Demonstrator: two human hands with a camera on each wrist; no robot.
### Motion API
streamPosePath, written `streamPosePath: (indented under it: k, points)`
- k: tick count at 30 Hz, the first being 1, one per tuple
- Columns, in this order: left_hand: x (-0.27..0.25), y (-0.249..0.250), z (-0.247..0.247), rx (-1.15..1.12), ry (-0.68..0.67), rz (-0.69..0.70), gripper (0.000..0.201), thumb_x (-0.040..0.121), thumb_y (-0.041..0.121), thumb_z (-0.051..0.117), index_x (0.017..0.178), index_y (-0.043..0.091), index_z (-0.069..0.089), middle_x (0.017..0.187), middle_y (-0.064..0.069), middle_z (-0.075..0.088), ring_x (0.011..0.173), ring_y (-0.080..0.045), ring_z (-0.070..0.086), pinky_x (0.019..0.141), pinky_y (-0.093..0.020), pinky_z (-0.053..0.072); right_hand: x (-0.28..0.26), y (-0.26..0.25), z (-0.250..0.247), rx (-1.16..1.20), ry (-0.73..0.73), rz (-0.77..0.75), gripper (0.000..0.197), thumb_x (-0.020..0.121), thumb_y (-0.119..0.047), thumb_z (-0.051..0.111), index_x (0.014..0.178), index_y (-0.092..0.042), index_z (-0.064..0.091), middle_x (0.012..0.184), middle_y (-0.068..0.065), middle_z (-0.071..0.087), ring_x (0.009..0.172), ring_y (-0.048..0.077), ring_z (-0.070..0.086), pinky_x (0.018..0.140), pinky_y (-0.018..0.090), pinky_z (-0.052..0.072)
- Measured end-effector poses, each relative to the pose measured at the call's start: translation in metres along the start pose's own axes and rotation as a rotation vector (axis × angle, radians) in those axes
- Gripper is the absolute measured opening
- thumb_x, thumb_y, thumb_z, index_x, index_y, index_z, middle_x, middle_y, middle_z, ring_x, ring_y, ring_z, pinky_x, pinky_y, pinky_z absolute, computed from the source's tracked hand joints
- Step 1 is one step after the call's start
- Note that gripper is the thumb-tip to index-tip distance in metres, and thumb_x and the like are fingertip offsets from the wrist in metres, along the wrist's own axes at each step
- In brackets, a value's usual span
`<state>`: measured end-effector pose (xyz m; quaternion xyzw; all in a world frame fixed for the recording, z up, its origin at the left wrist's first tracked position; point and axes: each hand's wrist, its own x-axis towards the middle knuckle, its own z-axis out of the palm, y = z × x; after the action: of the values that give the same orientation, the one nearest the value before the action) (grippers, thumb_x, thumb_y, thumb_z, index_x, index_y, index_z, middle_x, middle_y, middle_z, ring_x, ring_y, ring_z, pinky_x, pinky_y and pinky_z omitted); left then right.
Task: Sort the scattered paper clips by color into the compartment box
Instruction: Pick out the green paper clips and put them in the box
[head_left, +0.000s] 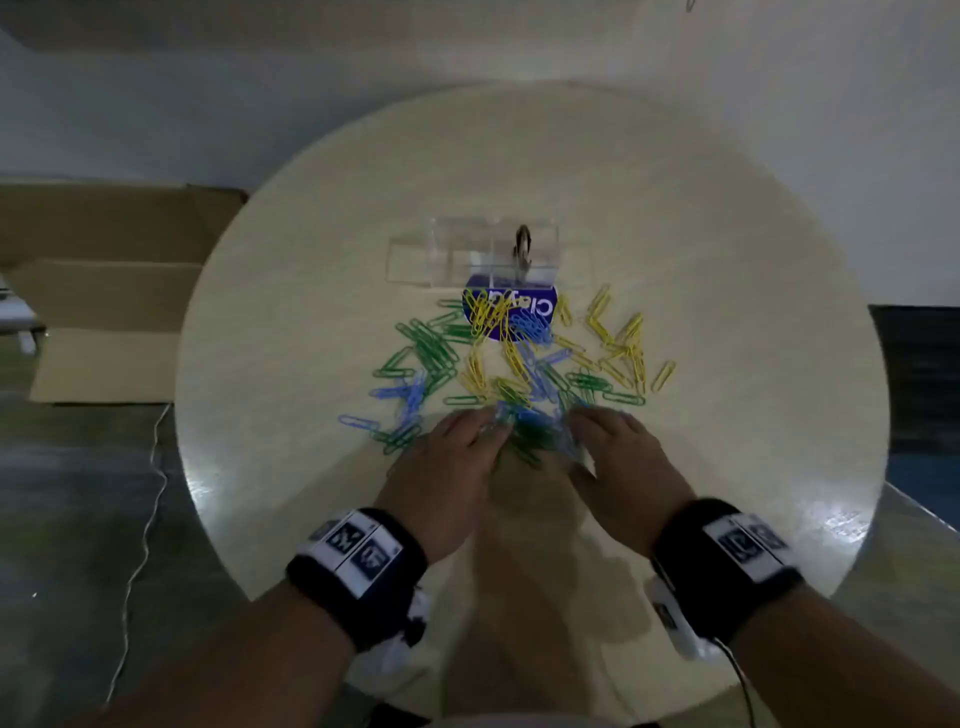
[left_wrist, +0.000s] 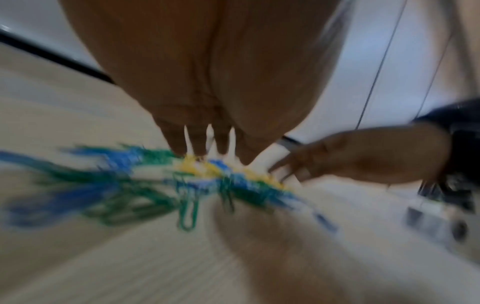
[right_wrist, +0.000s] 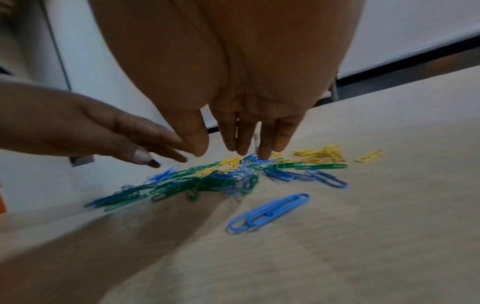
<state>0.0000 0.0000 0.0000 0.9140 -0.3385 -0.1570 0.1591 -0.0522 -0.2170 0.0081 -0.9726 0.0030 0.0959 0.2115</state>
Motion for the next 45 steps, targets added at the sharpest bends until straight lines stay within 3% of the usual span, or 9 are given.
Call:
streamPosePath:
  k: [4, 8, 13, 16, 19, 25, 29, 32, 45]
  points:
    - [0.013, -0.003, 0.014, 0.165, -0.101, -0.042, 0.062, 0.096, 0.023, 0.043, 0.152, 0.025, 0.018, 0.161, 0.002, 0.014, 0.148, -0.025, 0.01, 0.112, -0.047, 0.032, 0.022, -0.004, 0.016, -0.16, -0.237, -0.216, 0.066, 0.088, -0.04, 0.05, 0.147, -0.018, 0.029, 0.154, 0.005, 0.029, 0.142, 0.028, 0.024, 0.116, 0.044, 0.025]
    - [-0.005, -0.017, 0.022, 0.164, -0.109, -0.045, 0.064, 0.096, 0.036, 0.047, 0.151, 0.036, 0.015, 0.163, -0.001, 0.005, 0.15, -0.027, -0.001, 0.118, -0.048, 0.015, 0.027, 0.024, 0.025, -0.219, -0.298, -0.157, 0.083, 0.078, -0.077, 0.036, 0.147, -0.042, 0.005, 0.159, -0.003, -0.014, 0.146, 0.028, -0.013, 0.118, 0.048, 0.005]
    - [-0.02, -0.023, 0.019, 0.08, -0.088, -0.003, 0.063, 0.096, 0.047, 0.046, 0.152, 0.038, 0.016, 0.164, 0.001, -0.001, 0.15, -0.023, -0.006, 0.12, -0.042, 0.006, 0.044, 0.034, 0.014, -0.008, -0.179, -0.107, 0.079, 0.074, -0.078, 0.032, 0.145, -0.042, 0.024, 0.16, -0.002, 0.005, 0.147, 0.026, -0.003, 0.117, 0.048, 0.011]
    - [-0.026, -0.03, 0.009, 0.02, 0.116, -0.123, 0.046, 0.094, 0.027, 0.05, 0.14, 0.026, 0.046, 0.152, 0.0, 0.037, 0.141, -0.025, 0.03, 0.113, -0.044, 0.031, 0.051, 0.041, 0.005, 0.124, 0.007, -0.107, 0.059, 0.085, -0.049, 0.05, 0.14, -0.029, 0.041, 0.152, -0.005, 0.035, 0.144, 0.025, 0.022, 0.114, 0.046, 0.025]
    - [-0.024, -0.044, 0.007, 0.092, 0.136, -0.175, 0.04, 0.092, 0.021, 0.049, 0.132, 0.024, 0.054, 0.14, 0.006, 0.049, 0.124, -0.024, 0.043, 0.099, -0.043, 0.041, 0.064, 0.032, 0.004, -0.011, 0.11, -0.226, 0.042, 0.088, -0.034, 0.05, 0.129, -0.028, 0.055, 0.133, -0.009, 0.058, 0.118, 0.032, 0.05, 0.098, 0.046, 0.04]
    - [0.004, -0.07, -0.005, 0.142, 0.161, -0.098, 0.041, 0.083, 0.013, 0.056, 0.123, 0.02, 0.062, 0.124, 0.003, 0.061, 0.109, -0.026, 0.047, 0.085, -0.042, 0.046, 0.102, 0.009, 0.01, -0.224, 0.0, -0.189, 0.048, 0.08, -0.035, 0.045, 0.123, -0.021, 0.058, 0.128, -0.001, 0.058, 0.104, 0.038, 0.048, 0.087, 0.048, 0.041]
    - [0.009, -0.07, -0.016, 0.035, 0.273, -0.115, 0.024, 0.087, 0.011, 0.054, 0.106, 0.018, 0.068, 0.1, -0.002, 0.061, 0.095, -0.028, 0.05, 0.078, -0.043, 0.047, 0.095, 0.012, 0.003, -0.033, 0.174, -0.096, 0.027, 0.079, -0.025, 0.062, 0.105, -0.019, 0.069, 0.103, 0.007, 0.065, 0.093, 0.036, 0.054, 0.086, 0.042, 0.043]
    - [-0.008, -0.058, -0.007, 0.038, 0.209, -0.043, 0.016, 0.084, 0.016, 0.061, 0.097, 0.02, 0.07, 0.09, 0.0, 0.061, 0.086, -0.026, 0.052, 0.074, -0.041, 0.046, 0.081, 0.016, 0.007, 0.052, 0.084, -0.018, 0.019, 0.075, -0.02, 0.071, 0.093, -0.015, 0.069, 0.088, 0.009, 0.062, 0.086, 0.035, 0.058, 0.082, 0.04, 0.045]
    - [-0.04, -0.081, -0.008, 0.01, 0.265, -0.155, 0.03, 0.081, 0.006, 0.06, 0.109, 0.014, 0.067, 0.101, -0.005, 0.061, 0.096, -0.031, 0.053, 0.086, -0.045, 0.046, 0.065, 0.012, 0.007, 0.23, 0.002, 0.165, 0.014, 0.077, -0.012, 0.068, 0.08, -0.022, 0.058, 0.08, 0.001, 0.059, 0.076, 0.024, 0.057, 0.067, 0.026, 0.038]
